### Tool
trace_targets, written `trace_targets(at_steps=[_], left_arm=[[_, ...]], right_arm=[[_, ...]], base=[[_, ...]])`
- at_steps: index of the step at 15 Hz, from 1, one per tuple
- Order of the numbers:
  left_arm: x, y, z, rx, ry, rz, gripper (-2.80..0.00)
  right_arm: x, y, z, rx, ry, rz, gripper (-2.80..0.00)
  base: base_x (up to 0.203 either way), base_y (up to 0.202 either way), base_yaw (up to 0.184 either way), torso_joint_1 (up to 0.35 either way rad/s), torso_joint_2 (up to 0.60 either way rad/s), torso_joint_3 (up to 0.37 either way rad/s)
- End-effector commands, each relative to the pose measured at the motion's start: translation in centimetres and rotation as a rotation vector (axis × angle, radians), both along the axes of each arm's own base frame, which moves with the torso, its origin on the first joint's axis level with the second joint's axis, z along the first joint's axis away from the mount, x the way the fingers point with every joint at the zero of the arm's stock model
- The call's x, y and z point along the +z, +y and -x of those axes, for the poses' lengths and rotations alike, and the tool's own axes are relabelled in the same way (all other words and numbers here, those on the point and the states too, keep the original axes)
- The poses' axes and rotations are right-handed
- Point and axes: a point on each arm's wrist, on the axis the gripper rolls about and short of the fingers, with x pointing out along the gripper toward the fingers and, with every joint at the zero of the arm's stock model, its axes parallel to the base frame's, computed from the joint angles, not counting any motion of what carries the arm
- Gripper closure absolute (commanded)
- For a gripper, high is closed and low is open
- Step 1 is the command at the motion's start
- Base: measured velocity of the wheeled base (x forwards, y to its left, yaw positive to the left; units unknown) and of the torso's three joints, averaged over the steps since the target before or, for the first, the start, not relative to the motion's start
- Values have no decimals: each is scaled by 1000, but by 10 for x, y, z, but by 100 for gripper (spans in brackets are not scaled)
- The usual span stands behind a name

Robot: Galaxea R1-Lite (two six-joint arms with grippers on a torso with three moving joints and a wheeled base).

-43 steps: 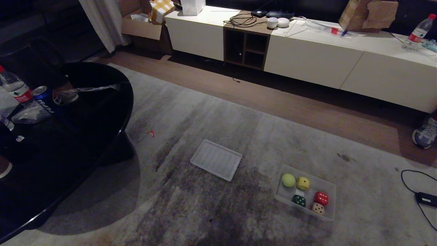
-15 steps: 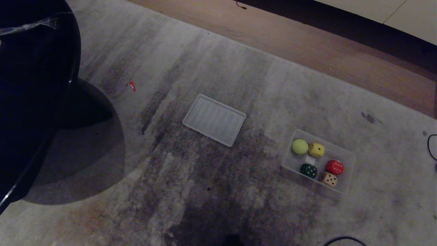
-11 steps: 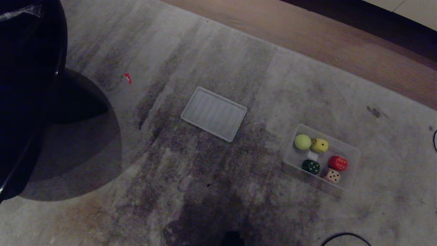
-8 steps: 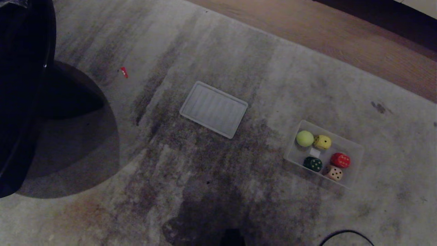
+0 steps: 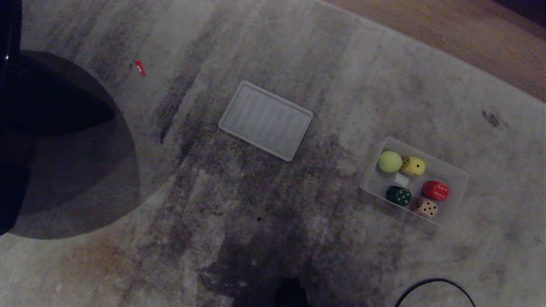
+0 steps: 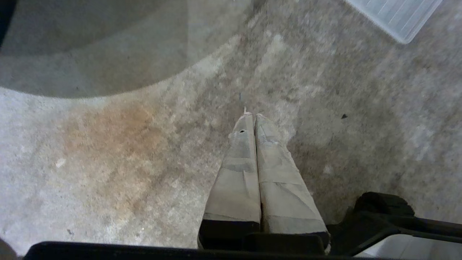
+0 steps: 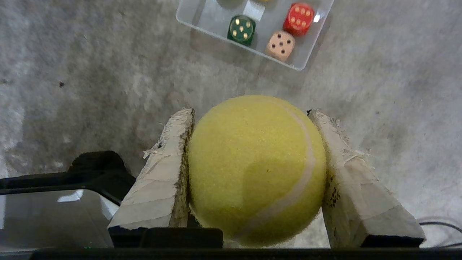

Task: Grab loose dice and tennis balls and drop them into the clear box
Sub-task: Put the ball in the box

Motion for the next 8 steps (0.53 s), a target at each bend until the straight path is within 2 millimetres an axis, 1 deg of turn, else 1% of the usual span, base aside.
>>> trace_targets(at_steps=[1, 4, 8], left_arm=[[0, 0, 0, 0, 3, 1, 0], [0, 0, 0, 0, 4, -1, 0], [-1, 0, 0, 1, 5, -2, 0]], right_arm=[[0, 0, 0, 0, 2, 0, 0], [0, 0, 0, 1, 3, 0, 0], [0, 0, 0, 1, 3, 0, 0]], base=[[0, 0, 0, 2, 2, -202], [0, 0, 0, 2, 3, -84], [0, 0, 0, 1, 0, -8]])
